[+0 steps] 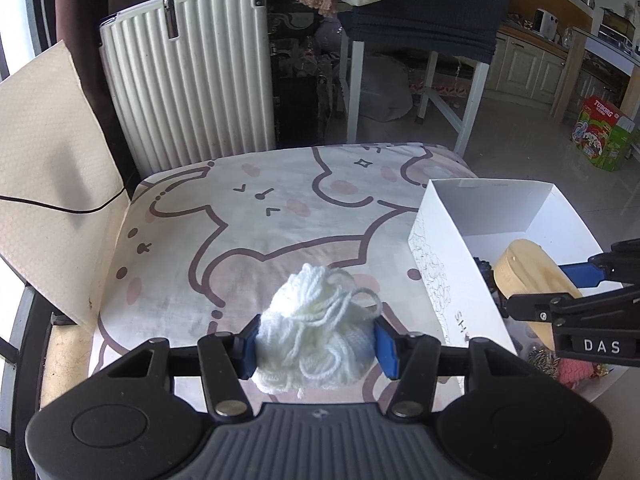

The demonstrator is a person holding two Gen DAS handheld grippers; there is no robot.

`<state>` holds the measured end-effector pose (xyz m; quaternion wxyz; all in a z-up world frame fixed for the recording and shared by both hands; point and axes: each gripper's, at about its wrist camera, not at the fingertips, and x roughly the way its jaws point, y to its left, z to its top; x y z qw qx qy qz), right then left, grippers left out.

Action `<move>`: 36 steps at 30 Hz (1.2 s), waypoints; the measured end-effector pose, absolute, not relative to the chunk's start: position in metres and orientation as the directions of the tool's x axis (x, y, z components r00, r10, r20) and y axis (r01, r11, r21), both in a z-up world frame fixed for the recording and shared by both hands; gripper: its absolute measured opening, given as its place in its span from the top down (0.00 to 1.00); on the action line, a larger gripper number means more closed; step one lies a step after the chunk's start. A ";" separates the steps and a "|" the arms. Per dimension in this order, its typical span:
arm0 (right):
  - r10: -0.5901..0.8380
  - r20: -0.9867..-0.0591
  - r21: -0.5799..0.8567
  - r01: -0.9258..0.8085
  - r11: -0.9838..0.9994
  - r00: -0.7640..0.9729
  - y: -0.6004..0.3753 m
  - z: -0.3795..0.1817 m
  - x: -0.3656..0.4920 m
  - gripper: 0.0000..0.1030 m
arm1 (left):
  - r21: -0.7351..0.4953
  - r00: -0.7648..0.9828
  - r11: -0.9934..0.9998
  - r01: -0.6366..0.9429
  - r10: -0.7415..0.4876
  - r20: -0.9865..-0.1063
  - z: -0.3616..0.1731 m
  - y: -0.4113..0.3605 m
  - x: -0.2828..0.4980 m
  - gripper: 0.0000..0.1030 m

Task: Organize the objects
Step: 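Carry the yarn ball and wooden block over the white box with both tools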

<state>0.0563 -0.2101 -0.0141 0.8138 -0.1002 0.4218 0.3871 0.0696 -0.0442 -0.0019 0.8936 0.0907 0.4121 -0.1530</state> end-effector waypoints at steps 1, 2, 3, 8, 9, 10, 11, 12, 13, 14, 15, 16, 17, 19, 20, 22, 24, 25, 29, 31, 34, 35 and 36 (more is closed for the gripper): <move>0.544 -0.763 0.165 -0.709 0.685 0.349 -0.215 -0.014 0.058 0.56 | 0.029 0.609 0.934 0.357 -0.209 -0.765 -0.002 -0.050 0.070 0.46; 0.543 -0.763 0.166 -0.704 0.690 0.352 -0.220 -0.015 0.060 0.56 | 0.024 0.604 0.929 0.368 -0.220 -0.766 -0.002 -0.057 0.069 0.46; 0.540 -0.763 0.168 -0.698 0.696 0.355 -0.226 -0.016 0.062 0.56 | 0.021 0.601 0.925 0.379 -0.229 -0.766 -0.002 -0.065 0.070 0.46; 0.511 -0.775 0.165 -0.661 0.732 0.373 -0.253 -0.025 0.076 0.56 | 0.008 0.580 0.899 0.438 -0.276 -0.767 -0.003 -0.103 0.069 0.46; 0.506 -0.776 0.164 -0.655 0.738 0.376 -0.258 -0.026 0.079 0.56 | 0.006 0.575 0.893 0.450 -0.284 -0.767 -0.004 -0.110 0.068 0.46; 0.501 -0.778 0.164 -0.647 0.744 0.379 -0.265 -0.028 0.082 0.56 | 0.005 0.571 0.888 0.459 -0.291 -0.767 -0.004 -0.116 0.067 0.46; 0.497 -0.779 0.165 -0.640 0.751 0.382 -0.270 -0.030 0.085 0.56 | 0.004 0.566 0.882 0.472 -0.299 -0.768 -0.006 -0.125 0.067 0.46; 0.492 -0.781 0.164 -0.632 0.757 0.386 -0.276 -0.031 0.088 0.56 | 0.003 0.561 0.876 0.482 -0.306 -0.769 -0.007 -0.132 0.066 0.46; 0.486 -0.782 0.164 -0.623 0.764 0.390 -0.282 -0.033 0.091 0.56 | 0.003 0.558 0.872 0.490 -0.311 -0.769 -0.007 -0.137 0.066 0.46; 0.482 -0.783 0.164 -0.616 0.770 0.394 -0.287 -0.034 0.093 0.56 | 0.003 0.554 0.866 0.500 -0.317 -0.769 -0.009 -0.143 0.066 0.46; 0.477 -0.783 0.164 -0.608 0.777 0.398 -0.292 -0.035 0.096 0.56 | 0.002 0.550 0.861 0.509 -0.324 -0.770 -0.010 -0.149 0.066 0.46; 0.473 -0.784 0.165 -0.600 0.783 0.401 -0.298 -0.036 0.100 0.56 | 0.001 0.548 0.856 0.516 -0.329 -0.769 -0.010 -0.154 0.066 0.46; 0.470 -0.784 0.166 -0.593 0.788 0.405 -0.302 -0.037 0.103 0.56 | 0.000 0.544 0.852 0.523 -0.334 -0.769 -0.011 -0.159 0.065 0.46; 0.465 -0.784 0.167 -0.582 0.796 0.410 -0.309 -0.039 0.108 0.56 | -0.004 0.538 0.846 0.533 -0.343 -0.770 -0.012 -0.167 0.065 0.46; 0.464 -0.784 0.168 -0.579 0.798 0.412 -0.312 -0.039 0.110 0.56 | -0.007 0.533 0.842 0.539 -0.348 -0.771 -0.013 -0.171 0.066 0.46; 0.462 -0.784 0.169 -0.574 0.801 0.415 -0.315 -0.040 0.116 0.56 | -0.013 0.523 0.834 0.552 -0.358 -0.773 -0.014 -0.178 0.066 0.46; 0.459 -0.785 0.167 -0.572 0.803 0.416 -0.317 -0.042 0.122 0.56 | -0.015 0.511 0.823 0.568 -0.367 -0.778 -0.016 -0.187 0.067 0.46; 0.455 -0.788 0.164 -0.571 0.805 0.415 -0.318 -0.044 0.126 0.56 | -0.016 0.505 0.818 0.575 -0.370 -0.780 -0.018 -0.190 0.068 0.46; 0.431 -0.806 0.148 -0.566 0.811 0.406 -0.315 -0.054 0.141 0.56 | -0.019 0.475 0.792 0.611 -0.386 -0.791 -0.025 -0.207 0.073 0.46; 0.420 -0.814 0.143 -0.563 0.814 0.402 -0.313 -0.060 0.151 0.56 | -0.031 0.457 0.783 0.621 -0.394 -0.797 -0.031 -0.214 0.077 0.46; 0.416 -0.816 0.143 -0.556 0.819 0.402 -0.309 -0.068 0.165 0.56 | -0.038 0.439 0.773 0.633 -0.399 -0.805 -0.038 -0.226 0.084 0.46; 0.414 -0.816 0.141 -0.554 0.820 0.405 -0.307 -0.071 0.170 0.56 | -0.038 0.433 0.769 0.638 -0.400 -0.808 -0.041 -0.231 0.087 0.46; 0.410 -0.816 0.138 -0.551 0.823 0.409 -0.305 -0.074 0.175 0.56 | -0.040 0.428 0.765 0.642 -0.401 -0.810 -0.044 -0.235 0.088 0.46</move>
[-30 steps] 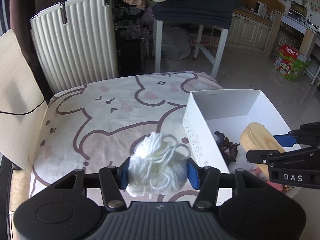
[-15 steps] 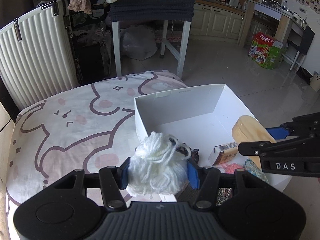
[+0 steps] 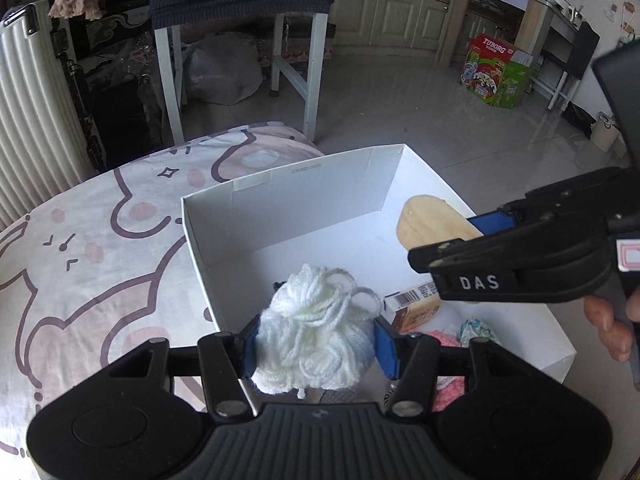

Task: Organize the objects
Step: 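Carry the yarn ball and wooden block over the white box with both tools, then lower both held items into the box and open both tools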

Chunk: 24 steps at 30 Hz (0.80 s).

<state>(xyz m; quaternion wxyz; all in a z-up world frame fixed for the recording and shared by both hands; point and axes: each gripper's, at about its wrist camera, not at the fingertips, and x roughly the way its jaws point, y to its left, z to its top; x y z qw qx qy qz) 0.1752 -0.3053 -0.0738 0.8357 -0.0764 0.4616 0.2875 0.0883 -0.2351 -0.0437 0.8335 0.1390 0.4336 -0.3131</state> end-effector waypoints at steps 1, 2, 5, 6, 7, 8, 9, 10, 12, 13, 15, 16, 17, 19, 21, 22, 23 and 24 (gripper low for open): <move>0.406 -0.815 0.135 -0.546 0.827 0.413 -0.303 -0.077 0.182 0.56 | -0.042 0.421 0.761 0.648 -0.403 -0.812 -0.046 -0.240 0.090 0.46; 0.403 -0.814 0.134 -0.541 0.830 0.417 -0.302 -0.080 0.188 0.56 | -0.045 0.413 0.756 0.654 -0.406 -0.815 -0.049 -0.245 0.092 0.46; 0.389 -0.819 0.131 -0.522 0.843 0.422 -0.298 -0.093 0.208 0.56 | -0.060 0.379 0.734 0.677 -0.417 -0.826 -0.060 -0.260 0.095 0.46; 0.384 -0.821 0.129 -0.518 0.846 0.423 -0.296 -0.097 0.213 0.56 | -0.061 0.369 0.725 0.686 -0.419 -0.829 -0.063 -0.264 0.095 0.46; 0.377 -0.825 0.125 -0.514 0.849 0.421 -0.294 -0.103 0.220 0.56 | -0.061 0.361 0.718 0.693 -0.419 -0.833 -0.066 -0.267 0.096 0.46; 0.371 -0.829 0.123 -0.512 0.850 0.418 -0.293 -0.108 0.225 0.56 | -0.060 0.349 0.708 0.704 -0.417 -0.839 -0.071 -0.271 0.096 0.46; 0.367 -0.833 0.121 -0.511 0.851 0.413 -0.291 -0.113 0.230 0.56 | -0.056 0.339 0.699 0.713 -0.414 -0.845 -0.075 -0.274 0.096 0.46; 0.365 -0.837 0.121 -0.512 0.850 0.408 -0.289 -0.119 0.235 0.56 | -0.053 0.331 0.692 0.720 -0.409 -0.850 -0.079 -0.277 0.097 0.46; 0.356 -0.845 0.117 -0.512 0.851 0.399 -0.285 -0.128 0.242 0.56 | -0.040 0.310 0.676 0.736 -0.390 -0.867 -0.089 -0.283 0.097 0.46; 0.350 -0.850 0.113 -0.512 0.851 0.394 -0.283 -0.133 0.246 0.56 | -0.036 0.296 0.664 0.747 -0.380 -0.876 -0.094 -0.287 0.097 0.46; 0.343 -0.855 0.110 -0.510 0.853 0.390 -0.280 -0.141 0.252 0.56 | -0.036 0.269 0.645 0.764 -0.368 -0.890 -0.103 -0.293 0.096 0.46; 0.342 -0.856 0.111 -0.508 0.854 0.388 -0.279 -0.145 0.255 0.56 | -0.036 0.260 0.637 0.770 -0.364 -0.894 -0.106 -0.297 0.096 0.46; 0.341 -0.857 0.113 -0.505 0.856 0.386 -0.279 -0.148 0.257 0.56 | -0.036 0.248 0.629 0.776 -0.358 -0.900 -0.110 -0.300 0.097 0.46; 0.342 -0.858 0.113 -0.509 0.853 0.383 -0.276 -0.154 0.260 0.56 | -0.037 0.231 0.619 0.784 -0.348 -0.909 -0.117 -0.306 0.096 0.46; 0.348 -0.860 0.120 -0.517 0.848 0.373 -0.272 -0.157 0.262 0.56 | -0.038 0.215 0.612 0.790 -0.334 -0.918 -0.124 -0.311 0.096 0.46; 0.346 -0.863 0.119 -0.518 0.847 0.369 -0.269 -0.160 0.262 0.56 | -0.037 0.209 0.610 0.792 -0.327 -0.922 -0.127 -0.314 0.097 0.46; 0.346 -0.865 0.119 -0.520 0.846 0.365 -0.267 -0.161 0.263 0.56 | -0.036 0.202 0.609 0.793 -0.319 -0.926 -0.131 -0.316 0.097 0.46; 0.346 -0.866 0.119 -0.523 0.844 0.361 -0.266 -0.163 0.263 0.56 | -0.037 0.195 0.610 0.792 -0.310 -0.930 -0.135 -0.318 0.098 0.46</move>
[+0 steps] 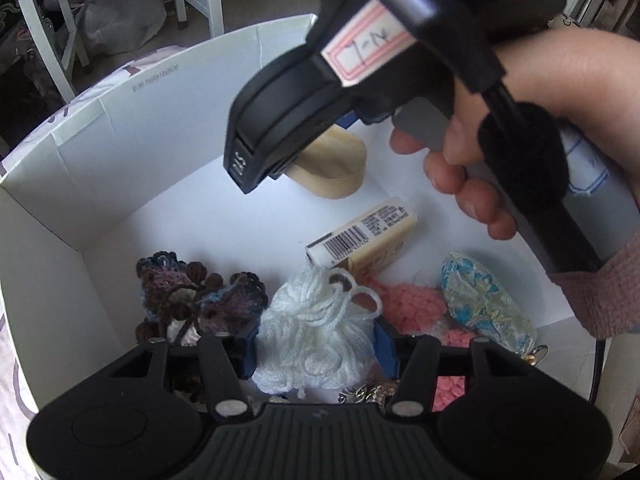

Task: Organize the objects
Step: 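Lower both held items into the box and open both tools, then withdraw both tools up out of the box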

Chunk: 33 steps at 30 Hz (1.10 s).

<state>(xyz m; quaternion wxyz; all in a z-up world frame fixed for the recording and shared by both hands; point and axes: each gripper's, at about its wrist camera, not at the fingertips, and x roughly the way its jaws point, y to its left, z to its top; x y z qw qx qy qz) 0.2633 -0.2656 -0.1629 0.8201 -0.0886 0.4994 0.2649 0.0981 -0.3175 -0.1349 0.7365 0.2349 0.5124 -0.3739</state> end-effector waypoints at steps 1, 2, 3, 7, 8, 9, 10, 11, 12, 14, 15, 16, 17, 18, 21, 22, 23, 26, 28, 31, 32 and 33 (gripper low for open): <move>0.346 -0.868 0.119 -0.526 0.842 0.358 -0.264 -0.165 0.264 0.56 | -0.039 0.190 0.611 0.790 -0.305 -0.933 -0.138 -0.318 0.099 0.46; 0.345 -0.869 0.119 -0.527 0.841 0.355 -0.263 -0.166 0.265 0.56 | -0.040 0.185 0.613 0.789 -0.299 -0.936 -0.141 -0.319 0.101 0.46; 0.346 -0.869 0.120 -0.528 0.841 0.353 -0.262 -0.167 0.265 0.55 | -0.040 0.183 0.616 0.787 -0.295 -0.938 -0.143 -0.319 0.102 0.45; 0.355 -0.867 0.135 -0.522 0.842 0.350 -0.263 -0.170 0.268 0.55 | -0.041 0.187 0.632 0.774 -0.290 -0.938 -0.147 -0.317 0.107 0.41; 0.360 -0.865 0.140 -0.520 0.843 0.351 -0.264 -0.170 0.268 0.55 | -0.045 0.186 0.638 0.769 -0.291 -0.938 -0.147 -0.316 0.108 0.38; 0.371 -0.857 0.146 -0.521 0.841 0.358 -0.265 -0.169 0.268 0.50 | -0.041 0.190 0.643 0.765 -0.286 -0.939 -0.148 -0.316 0.108 0.36; 0.376 -0.853 0.151 -0.520 0.841 0.361 -0.265 -0.169 0.269 0.45 | -0.034 0.196 0.643 0.765 -0.282 -0.939 -0.148 -0.315 0.108 0.34; 0.384 -0.851 0.160 -0.520 0.839 0.357 -0.266 -0.168 0.269 0.43 | -0.028 0.201 0.642 0.766 -0.280 -0.939 -0.148 -0.315 0.108 0.31; 0.389 -0.851 0.166 -0.521 0.837 0.354 -0.265 -0.167 0.269 0.42 | -0.026 0.203 0.643 0.766 -0.279 -0.939 -0.148 -0.315 0.108 0.30; 0.386 -0.852 0.159 -0.527 0.835 0.354 -0.263 -0.166 0.267 0.40 | -0.029 0.202 0.645 0.764 -0.281 -0.938 -0.147 -0.313 0.108 0.29; 0.383 -0.853 0.155 -0.530 0.834 0.354 -0.263 -0.165 0.266 0.39 | -0.030 0.202 0.646 0.763 -0.282 -0.938 -0.146 -0.313 0.108 0.29; 0.383 -0.854 0.153 -0.532 0.832 0.353 -0.262 -0.165 0.266 0.38 | -0.030 0.203 0.647 0.762 -0.284 -0.937 -0.145 -0.312 0.107 0.28; 0.384 -0.853 0.153 -0.533 0.832 0.353 -0.262 -0.164 0.265 0.37 | -0.032 0.202 0.648 0.761 -0.285 -0.937 -0.143 -0.311 0.107 0.27; 0.385 -0.852 0.154 -0.533 0.832 0.355 -0.263 -0.163 0.264 0.37 | -0.034 0.202 0.650 0.759 -0.286 -0.937 -0.142 -0.310 0.107 0.27; 0.393 -0.848 0.164 -0.528 0.833 0.356 -0.266 -0.159 0.262 0.35 | -0.044 0.202 0.653 0.756 -0.298 -0.933 -0.135 -0.305 0.105 0.21; 0.397 -0.846 0.170 -0.525 0.834 0.356 -0.267 -0.157 0.261 0.34 | -0.042 0.207 0.652 0.757 -0.300 -0.931 -0.132 -0.303 0.104 0.20; 0.401 -0.844 0.176 -0.523 0.834 0.356 -0.269 -0.155 0.260 0.34 | -0.040 0.212 0.653 0.756 -0.302 -0.930 -0.129 -0.302 0.104 0.20; 0.415 -0.836 0.187 -0.525 0.830 0.359 -0.272 -0.147 0.256 0.34 | -0.041 0.224 0.660 0.750 -0.311 -0.924 -0.117 -0.296 0.102 0.20; 0.425 -0.832 0.194 -0.530 0.825 0.357 -0.275 -0.141 0.251 0.34 | -0.046 0.231 0.665 0.746 -0.322 -0.918 -0.107 -0.293 0.099 0.20; 0.437 -0.821 0.201 -0.530 0.824 0.367 -0.280 -0.130 0.245 0.34 | -0.056 0.249 0.670 0.741 -0.351 -0.903 -0.089 -0.285 0.099 0.20; 0.440 -0.818 0.205 -0.528 0.824 0.370 -0.282 -0.127 0.243 0.34 | -0.054 0.257 0.671 0.740 -0.356 -0.898 -0.086 -0.284 0.096 0.20; 0.445 -0.814 0.210 -0.524 0.825 0.374 -0.285 -0.123 0.241 0.34 | -0.049 0.265 0.673 0.738 -0.357 -0.896 -0.082 -0.282 0.095 0.20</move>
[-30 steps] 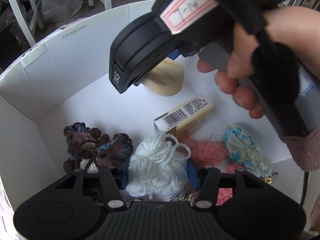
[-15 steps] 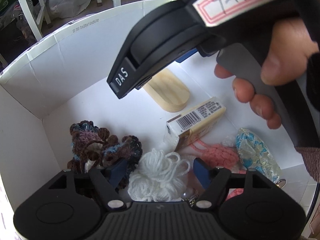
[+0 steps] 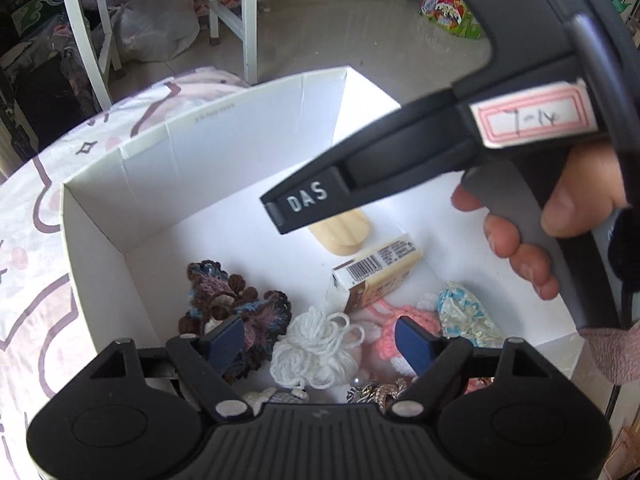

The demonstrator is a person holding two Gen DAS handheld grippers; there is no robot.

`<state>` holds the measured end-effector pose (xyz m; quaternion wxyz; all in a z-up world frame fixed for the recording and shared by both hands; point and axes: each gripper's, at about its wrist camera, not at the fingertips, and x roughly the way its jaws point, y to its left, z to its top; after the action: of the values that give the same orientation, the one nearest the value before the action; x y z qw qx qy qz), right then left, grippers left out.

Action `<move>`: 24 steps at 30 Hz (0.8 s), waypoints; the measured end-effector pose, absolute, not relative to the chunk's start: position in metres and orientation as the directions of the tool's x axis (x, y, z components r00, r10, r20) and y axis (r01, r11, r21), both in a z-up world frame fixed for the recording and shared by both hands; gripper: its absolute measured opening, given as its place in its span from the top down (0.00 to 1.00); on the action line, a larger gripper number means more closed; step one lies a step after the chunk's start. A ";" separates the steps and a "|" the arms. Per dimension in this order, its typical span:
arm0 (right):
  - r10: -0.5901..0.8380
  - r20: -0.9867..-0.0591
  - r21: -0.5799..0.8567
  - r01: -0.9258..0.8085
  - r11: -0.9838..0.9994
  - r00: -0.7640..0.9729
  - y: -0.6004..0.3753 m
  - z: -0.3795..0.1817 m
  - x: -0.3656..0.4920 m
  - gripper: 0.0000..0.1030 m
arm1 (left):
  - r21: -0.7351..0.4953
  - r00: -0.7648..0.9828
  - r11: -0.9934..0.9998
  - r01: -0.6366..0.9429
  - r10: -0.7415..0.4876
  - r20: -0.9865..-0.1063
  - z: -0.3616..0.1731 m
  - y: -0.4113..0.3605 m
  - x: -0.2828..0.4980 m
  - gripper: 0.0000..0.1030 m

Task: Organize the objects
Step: 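Withdraw both tools up out of the box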

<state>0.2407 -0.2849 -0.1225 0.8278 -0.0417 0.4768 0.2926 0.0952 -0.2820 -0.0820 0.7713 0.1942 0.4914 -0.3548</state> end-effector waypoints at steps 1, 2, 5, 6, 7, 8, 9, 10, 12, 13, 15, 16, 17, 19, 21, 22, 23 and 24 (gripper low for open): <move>0.449 -0.810 0.214 -0.522 0.826 0.378 -0.288 -0.119 0.238 0.34 | -0.043 0.273 0.676 0.736 -0.355 -0.894 -0.079 -0.279 0.094 0.20; 0.453 -0.806 0.217 -0.520 0.826 0.382 -0.290 -0.115 0.236 0.34 | -0.036 0.284 0.680 0.732 -0.353 -0.892 -0.078 -0.283 0.096 0.20; 0.466 -0.791 0.226 -0.518 0.825 0.396 -0.298 -0.101 0.226 0.34 | -0.030 0.305 0.691 0.722 -0.357 -0.883 -0.070 -0.273 0.090 0.20; 0.470 -0.788 0.230 -0.516 0.825 0.399 -0.301 -0.097 0.223 0.33 | -0.031 0.313 0.697 0.716 -0.361 -0.879 -0.068 -0.270 0.092 0.20; 0.472 -0.785 0.234 -0.513 0.826 0.402 -0.304 -0.093 0.220 0.33 | -0.032 0.319 0.702 0.711 -0.364 -0.875 -0.065 -0.267 0.092 0.20; 0.472 -0.782 0.237 -0.506 0.829 0.408 -0.307 -0.089 0.217 0.33 | -0.036 0.327 0.709 0.704 -0.368 -0.870 -0.061 -0.263 0.092 0.20; 0.474 -0.778 0.242 -0.500 0.831 0.412 -0.310 -0.085 0.214 0.33 | -0.039 0.334 0.716 0.697 -0.372 -0.866 -0.056 -0.259 0.092 0.20; 0.479 -0.772 0.248 -0.495 0.832 0.418 -0.314 -0.081 0.211 0.33 | -0.040 0.339 0.720 0.692 -0.374 -0.863 -0.054 -0.256 0.091 0.20; 0.475 -0.767 0.248 -0.483 0.840 0.432 -0.321 -0.074 0.206 0.32 | -0.045 0.352 0.731 0.681 -0.381 -0.855 -0.044 -0.248 0.089 0.20; 0.471 -0.765 0.246 -0.477 0.844 0.439 -0.323 -0.072 0.204 0.32 | -0.049 0.357 0.734 0.677 -0.387 -0.850 -0.042 -0.245 0.089 0.20; 0.465 -0.762 0.246 -0.463 0.852 0.450 -0.330 -0.067 0.198 0.32 | -0.057 0.366 0.740 0.670 -0.396 -0.842 -0.037 -0.240 0.088 0.19; 0.461 -0.764 0.245 -0.458 0.854 0.451 -0.332 -0.065 0.194 0.32 | -0.059 0.370 0.742 0.667 -0.400 -0.839 -0.034 -0.238 0.086 0.19; 0.456 -0.765 0.241 -0.455 0.857 0.454 -0.335 -0.063 0.191 0.32 | -0.062 0.374 0.745 0.664 -0.403 -0.835 -0.032 -0.236 0.085 0.19; 0.457 -0.759 0.239 -0.454 0.858 0.464 -0.341 -0.057 0.180 0.32 | -0.065 0.381 0.752 0.656 -0.405 -0.831 -0.028 -0.231 0.083 0.19; 0.459 -0.754 0.248 -0.443 0.861 0.470 -0.347 -0.052 0.171 0.31 | -0.069 0.387 0.756 0.651 -0.408 -0.827 -0.024 -0.227 0.081 0.19; 0.460 -0.751 0.252 -0.439 0.862 0.474 -0.349 -0.049 0.167 0.30 | -0.071 0.390 0.758 0.648 -0.410 -0.825 -0.022 -0.225 0.079 0.17; 0.461 -0.749 0.252 -0.438 0.863 0.477 -0.351 -0.047 0.162 0.29 | -0.074 0.393 0.760 0.645 -0.413 -0.822 -0.021 -0.223 0.078 0.15; 0.459 -0.748 0.249 -0.438 0.864 0.480 -0.352 -0.045 0.158 0.28 | -0.076 0.396 0.762 0.643 -0.415 -0.819 -0.019 -0.221 0.076 0.15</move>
<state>0.1583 -0.3517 -0.0452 0.8601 0.0121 0.4384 0.2607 0.0758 -0.2205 -0.0190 0.8256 0.1273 0.4468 -0.3203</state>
